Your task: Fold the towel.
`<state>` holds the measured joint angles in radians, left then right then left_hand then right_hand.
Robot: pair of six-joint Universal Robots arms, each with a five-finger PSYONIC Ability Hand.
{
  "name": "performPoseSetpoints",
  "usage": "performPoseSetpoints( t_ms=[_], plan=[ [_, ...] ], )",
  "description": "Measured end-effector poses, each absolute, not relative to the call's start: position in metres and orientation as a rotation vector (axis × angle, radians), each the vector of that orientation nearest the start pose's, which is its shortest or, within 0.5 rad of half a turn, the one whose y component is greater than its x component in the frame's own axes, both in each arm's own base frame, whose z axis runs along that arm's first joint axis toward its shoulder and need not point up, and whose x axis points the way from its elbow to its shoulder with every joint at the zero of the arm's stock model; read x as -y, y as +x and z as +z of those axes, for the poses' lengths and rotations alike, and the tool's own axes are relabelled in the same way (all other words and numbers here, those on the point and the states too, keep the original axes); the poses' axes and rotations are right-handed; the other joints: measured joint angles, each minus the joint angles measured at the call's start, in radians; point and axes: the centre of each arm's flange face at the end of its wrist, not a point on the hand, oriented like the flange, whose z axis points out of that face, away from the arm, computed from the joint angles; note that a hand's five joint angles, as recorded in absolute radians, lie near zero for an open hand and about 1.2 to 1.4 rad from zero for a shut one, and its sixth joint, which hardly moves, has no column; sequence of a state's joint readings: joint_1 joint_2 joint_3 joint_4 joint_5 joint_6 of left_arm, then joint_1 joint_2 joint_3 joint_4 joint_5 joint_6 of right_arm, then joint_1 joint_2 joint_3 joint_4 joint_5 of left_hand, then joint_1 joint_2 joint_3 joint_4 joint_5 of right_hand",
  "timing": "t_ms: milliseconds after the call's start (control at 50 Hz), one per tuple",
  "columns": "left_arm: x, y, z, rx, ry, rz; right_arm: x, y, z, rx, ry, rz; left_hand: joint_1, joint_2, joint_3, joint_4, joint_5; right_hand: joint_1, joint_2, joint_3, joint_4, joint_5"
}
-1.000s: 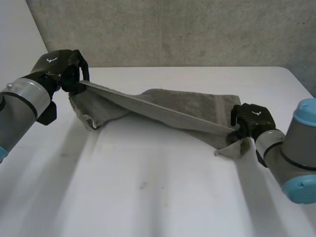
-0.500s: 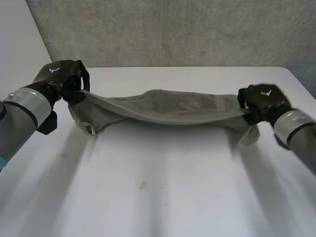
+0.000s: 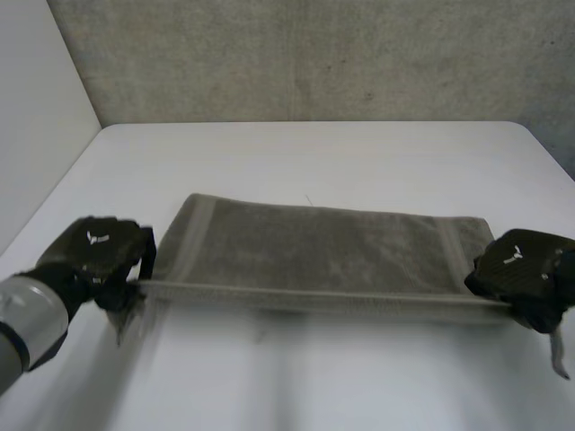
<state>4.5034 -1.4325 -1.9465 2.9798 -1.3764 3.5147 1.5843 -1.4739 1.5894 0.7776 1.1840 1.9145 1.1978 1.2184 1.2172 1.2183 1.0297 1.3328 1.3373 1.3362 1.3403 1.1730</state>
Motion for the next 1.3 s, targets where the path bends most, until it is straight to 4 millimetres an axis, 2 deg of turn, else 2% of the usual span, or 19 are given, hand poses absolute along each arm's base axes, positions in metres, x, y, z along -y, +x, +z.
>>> performPoseSetpoints(
  t_ms=[80,160,220,300,480,600,720,800,980,1160,1300],
  plan=[
    [0.183,-0.188,0.223,-2.483,0.966,-1.743,0.222,0.162,0.256,-2.275,-1.904,-1.213,0.001,0.0,0.0,0.0,0.0,0.0,0.0,0.0,0.0,0.006],
    [0.188,-0.188,0.227,-2.461,0.964,-1.764,0.228,0.162,0.262,-2.24,-1.887,-1.272,0.004,0.0,0.0,0.0,0.0,0.0,0.0,0.0,0.0,0.009],
    [0.198,-0.191,0.232,-2.446,0.962,-1.795,0.236,0.163,0.263,-2.215,-1.876,-1.302,0.004,0.0,0.0,0.0,0.0,0.0,0.0,0.0,0.0,0.009],
    [0.219,-0.198,0.233,-2.444,0.981,-1.833,0.254,0.165,0.253,-2.207,-1.871,-1.301,0.004,0.0,0.0,0.0,0.0,0.0,0.0,0.0,0.0,0.01],
    [0.29,-0.232,0.209,-2.408,1.068,-1.899,0.314,0.188,0.211,-2.274,-1.923,-1.344,0.004,0.0,0.0,0.0,0.0,0.0,0.0,0.0,0.0,0.011],
    [0.342,-0.255,0.189,-2.354,1.072,-1.942,0.354,0.204,0.187,-2.311,-1.955,-1.506,0.005,0.0,0.0,0.0,0.0,0.0,0.0,0.0,0.0,0.023],
    [0.384,-0.272,0.175,-2.287,1.037,-1.992,0.376,0.222,0.165,-2.25,-1.988,-1.662,0.005,0.0,0.0,0.0,0.0,0.0,0.0,0.0,0.0,0.03],
    [0.401,-0.278,0.163,-2.262,1.033,-1.994,0.386,0.231,0.151,-2.207,-2.004,-1.734,0.005,0.0,0.0,0.0,0.0,0.0,0.0,0.0,0.0,0.03],
    [0.414,-0.282,0.145,-2.197,1.107,-1.937,0.395,0.235,0.139,-2.184,-2.012,-1.771,0.005,0.0,0.0,0.0,0.0,0.0,0.0,0.0,0.0,0.03],
    [0.414,-0.283,0.148,-2.156,1.143,-1.93,0.399,0.236,0.146,-2.16,-2.011,-1.812,0.005,0.0,0.0,0.0,0.0,0.0,0.0,0.0,0.0,0.03],
    [0.414,-0.284,0.142,-2.164,1.153,-1.923,0.404,0.236,0.139,-2.167,-2.017,-1.808,0.005,0.0,0.0,0.0,0.0,-0.037,-0.046,-0.041,-0.045,-0.048]
  ],
)
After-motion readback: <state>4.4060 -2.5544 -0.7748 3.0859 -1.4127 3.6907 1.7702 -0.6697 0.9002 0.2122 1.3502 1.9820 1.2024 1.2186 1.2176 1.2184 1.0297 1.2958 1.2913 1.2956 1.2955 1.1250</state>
